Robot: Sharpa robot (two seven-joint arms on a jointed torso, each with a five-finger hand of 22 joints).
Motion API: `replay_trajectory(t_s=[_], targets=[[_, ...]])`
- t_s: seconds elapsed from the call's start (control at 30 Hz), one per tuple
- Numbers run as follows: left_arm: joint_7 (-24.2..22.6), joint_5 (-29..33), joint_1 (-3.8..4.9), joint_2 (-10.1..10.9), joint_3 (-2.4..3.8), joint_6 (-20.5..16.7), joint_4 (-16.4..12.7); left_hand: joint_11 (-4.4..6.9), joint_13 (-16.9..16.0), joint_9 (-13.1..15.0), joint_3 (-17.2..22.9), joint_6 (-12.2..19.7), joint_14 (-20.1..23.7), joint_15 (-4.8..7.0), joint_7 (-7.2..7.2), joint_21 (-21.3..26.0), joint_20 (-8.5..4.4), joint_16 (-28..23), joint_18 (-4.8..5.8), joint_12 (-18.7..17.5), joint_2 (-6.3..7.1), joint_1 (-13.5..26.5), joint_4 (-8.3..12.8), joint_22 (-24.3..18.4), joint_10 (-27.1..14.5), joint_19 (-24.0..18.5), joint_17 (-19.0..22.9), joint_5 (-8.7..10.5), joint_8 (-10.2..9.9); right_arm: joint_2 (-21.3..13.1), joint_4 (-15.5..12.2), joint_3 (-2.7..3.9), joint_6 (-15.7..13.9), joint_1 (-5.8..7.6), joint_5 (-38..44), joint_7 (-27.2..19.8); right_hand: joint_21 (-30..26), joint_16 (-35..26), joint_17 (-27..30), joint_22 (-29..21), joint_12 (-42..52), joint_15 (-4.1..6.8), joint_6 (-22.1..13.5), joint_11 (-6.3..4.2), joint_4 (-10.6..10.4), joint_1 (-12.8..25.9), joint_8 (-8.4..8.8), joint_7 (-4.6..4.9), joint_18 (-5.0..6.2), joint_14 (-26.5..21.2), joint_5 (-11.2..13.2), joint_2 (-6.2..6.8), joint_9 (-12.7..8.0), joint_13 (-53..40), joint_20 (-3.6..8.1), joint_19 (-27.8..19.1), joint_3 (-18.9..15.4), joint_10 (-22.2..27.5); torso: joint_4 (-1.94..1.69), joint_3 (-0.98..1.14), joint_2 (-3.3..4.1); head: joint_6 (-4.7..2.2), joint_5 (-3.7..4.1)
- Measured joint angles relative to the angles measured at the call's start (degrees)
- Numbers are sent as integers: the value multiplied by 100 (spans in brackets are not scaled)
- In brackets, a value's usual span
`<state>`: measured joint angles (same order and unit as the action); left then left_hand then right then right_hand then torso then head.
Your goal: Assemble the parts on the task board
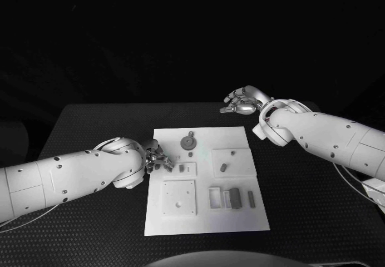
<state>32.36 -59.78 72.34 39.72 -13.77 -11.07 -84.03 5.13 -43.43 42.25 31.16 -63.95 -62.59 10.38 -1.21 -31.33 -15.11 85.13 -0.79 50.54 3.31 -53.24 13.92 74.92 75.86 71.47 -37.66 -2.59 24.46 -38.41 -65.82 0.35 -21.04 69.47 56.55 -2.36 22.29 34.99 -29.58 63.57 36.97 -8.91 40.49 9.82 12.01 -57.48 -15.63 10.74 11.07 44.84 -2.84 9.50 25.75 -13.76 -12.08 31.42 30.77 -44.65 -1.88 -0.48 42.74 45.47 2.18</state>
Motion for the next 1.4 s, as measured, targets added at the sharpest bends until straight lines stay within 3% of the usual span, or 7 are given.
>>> replay_trajectory(t_s=[0.37,0.57,0.83,1.4], targets=[[-5,16,0,3,0,17,4,0,0,0,-1,2,-1,-1,2,0,9,0,0,0,0,0,-1,-1,0,8,1,13,1,0,4,0,3,0,-2,0,0,-21,-5,5,-22,0,0,0,0,0,0,0,0,0,0,0,-5,12,0,0,0,0,1,-2,-1,5,-2],[-10,31,1,7,2,31,4,0,1,8,-56,4,-2,-1,4,0,10,0,0,0,35,-29,-122,-1,0,7,7,11,0,1,4,0,8,-2,-3,0,-4,-21,-8,12,-22,-3,0,0,-16,0,0,0,1,-3,0,0,-7,23,0,0,-16,0,-3,-3,-1,9,4],[-19,46,1,9,0,46,2,0,1,34,-47,5,-28,4,5,0,12,0,0,-24,291,78,-255,-1,0,9,14,-51,22,4,12,0,16,-11,-6,-1,-49,-71,-20,23,-22,-44,-16,0,-33,0,0,16,0,-44,0,0,-20,61,0,-41,-33,0,-3,-3,-1,12,4],[-26,56,0,19,0,50,6,-21,1,45,-31,14,-24,28,14,44,12,-21,0,-24,500,182,-514,-2,-21,9,19,-57,11,5,17,0,33,-22,-14,0,-76,-94,-39,46,-44,-46,-55,0,-48,0,0,13,1,-85,0,0,-37,101,0,-82,-48,0,-1,-3,0,15,-2]])
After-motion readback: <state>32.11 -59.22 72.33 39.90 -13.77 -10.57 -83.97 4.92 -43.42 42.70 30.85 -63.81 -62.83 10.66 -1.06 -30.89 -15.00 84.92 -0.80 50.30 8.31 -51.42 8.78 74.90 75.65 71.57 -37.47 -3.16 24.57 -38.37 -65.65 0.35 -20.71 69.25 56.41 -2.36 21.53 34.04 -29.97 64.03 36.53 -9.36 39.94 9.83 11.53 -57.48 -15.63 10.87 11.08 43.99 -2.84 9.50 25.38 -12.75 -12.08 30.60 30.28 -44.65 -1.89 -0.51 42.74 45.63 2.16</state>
